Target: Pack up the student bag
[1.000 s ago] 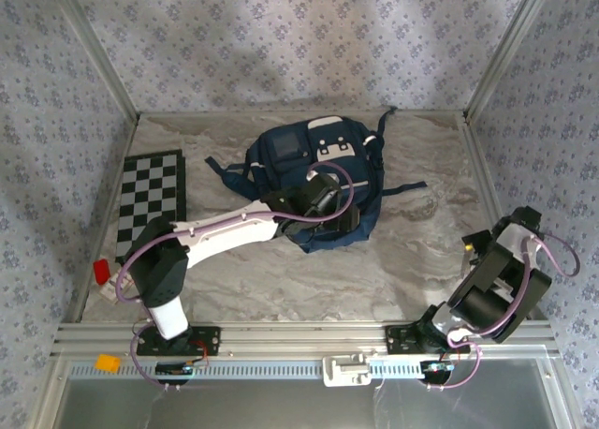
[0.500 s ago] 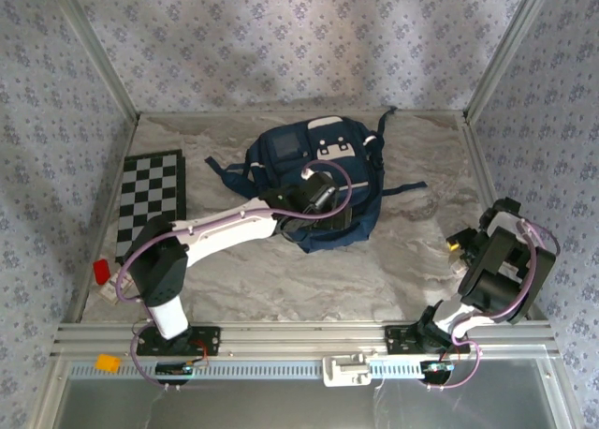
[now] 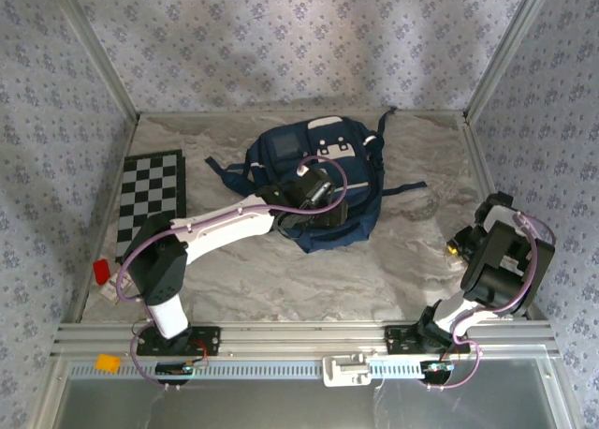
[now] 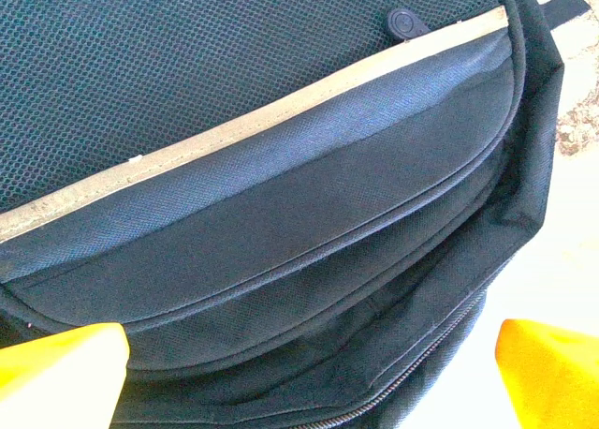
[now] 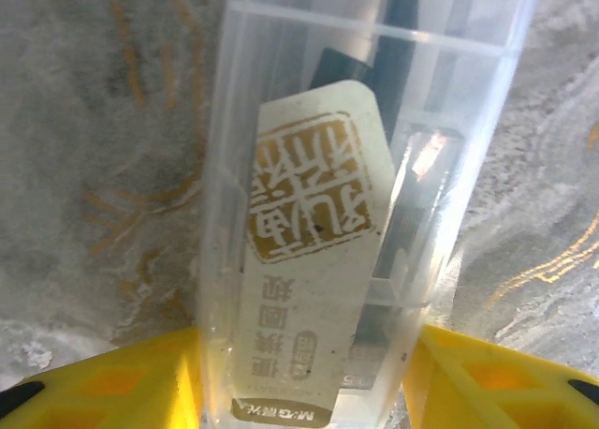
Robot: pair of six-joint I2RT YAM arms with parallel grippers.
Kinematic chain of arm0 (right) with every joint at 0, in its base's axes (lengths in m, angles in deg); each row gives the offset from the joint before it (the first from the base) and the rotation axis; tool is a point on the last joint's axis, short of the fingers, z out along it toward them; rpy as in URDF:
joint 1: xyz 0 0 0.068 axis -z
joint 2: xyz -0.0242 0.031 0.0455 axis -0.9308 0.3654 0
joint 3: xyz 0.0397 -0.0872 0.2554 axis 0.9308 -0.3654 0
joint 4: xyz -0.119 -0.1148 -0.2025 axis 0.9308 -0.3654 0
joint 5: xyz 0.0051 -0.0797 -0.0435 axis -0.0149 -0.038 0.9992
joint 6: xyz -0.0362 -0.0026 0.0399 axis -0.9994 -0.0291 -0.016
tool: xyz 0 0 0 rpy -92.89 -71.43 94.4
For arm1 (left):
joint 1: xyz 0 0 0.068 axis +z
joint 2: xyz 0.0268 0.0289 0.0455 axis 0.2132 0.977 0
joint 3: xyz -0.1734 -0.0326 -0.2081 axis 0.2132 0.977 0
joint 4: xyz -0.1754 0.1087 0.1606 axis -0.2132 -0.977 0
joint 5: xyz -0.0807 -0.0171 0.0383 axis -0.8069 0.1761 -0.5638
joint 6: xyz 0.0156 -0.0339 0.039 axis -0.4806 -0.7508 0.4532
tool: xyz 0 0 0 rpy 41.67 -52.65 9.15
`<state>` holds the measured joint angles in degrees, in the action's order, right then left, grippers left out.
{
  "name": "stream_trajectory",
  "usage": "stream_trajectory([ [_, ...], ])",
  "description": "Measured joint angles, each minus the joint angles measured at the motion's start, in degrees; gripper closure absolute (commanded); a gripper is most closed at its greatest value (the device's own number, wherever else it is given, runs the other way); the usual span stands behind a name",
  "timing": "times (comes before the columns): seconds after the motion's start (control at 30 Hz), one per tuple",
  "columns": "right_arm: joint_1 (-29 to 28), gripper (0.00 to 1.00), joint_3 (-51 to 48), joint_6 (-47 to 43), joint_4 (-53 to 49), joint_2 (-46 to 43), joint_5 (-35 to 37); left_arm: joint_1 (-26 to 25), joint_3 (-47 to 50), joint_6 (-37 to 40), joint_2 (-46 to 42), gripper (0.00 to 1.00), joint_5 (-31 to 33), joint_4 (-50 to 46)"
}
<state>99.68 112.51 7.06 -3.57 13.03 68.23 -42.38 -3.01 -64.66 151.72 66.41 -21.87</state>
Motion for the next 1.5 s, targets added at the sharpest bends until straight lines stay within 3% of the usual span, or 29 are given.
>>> stream_trajectory([
  [0.2,-0.7,0.55,0.5,-0.2,0.2,0.2,-0.3,0.5,0.3,2.8,-1.6,0.0,0.3,-0.5],
  [0.4,-3.7,0.57,0.6,-0.2,0.2,-0.2,-1.5,0.7,0.3,10.4,-3.8,0.01,2.3,-1.3],
  [0.7,-15.6,0.57,0.6,0.2,-0.8,-7.0,-5.0,0.7,-0.3,32.0,-3.0,0.04,5.4,-1.1],
  [0.97,-24.6,0.57,0.9,0.9,-4.3,-10.9,-5.7,-0.9,-3.9,47.3,6.5,0.08,7.4,0.5],
  [1.27,-30.7,0.57,2.7,1.7,-7.2,-12.6,-5.7,2.3,-8.6,51.6,12.6,0.33,9.0,0.8],
  [1.4,-32.1,0.57,3.4,1.8,-8.2,-12.6,-5.7,3.8,-9.6,52.0,12.5,0.53,7.5,0.9],
  [1.5,-33.4,0.57,4.7,1.8,-9.3,-12.6,-5.6,4.3,-9.8,51.9,12.5,0.74,6.0,0.8],
])
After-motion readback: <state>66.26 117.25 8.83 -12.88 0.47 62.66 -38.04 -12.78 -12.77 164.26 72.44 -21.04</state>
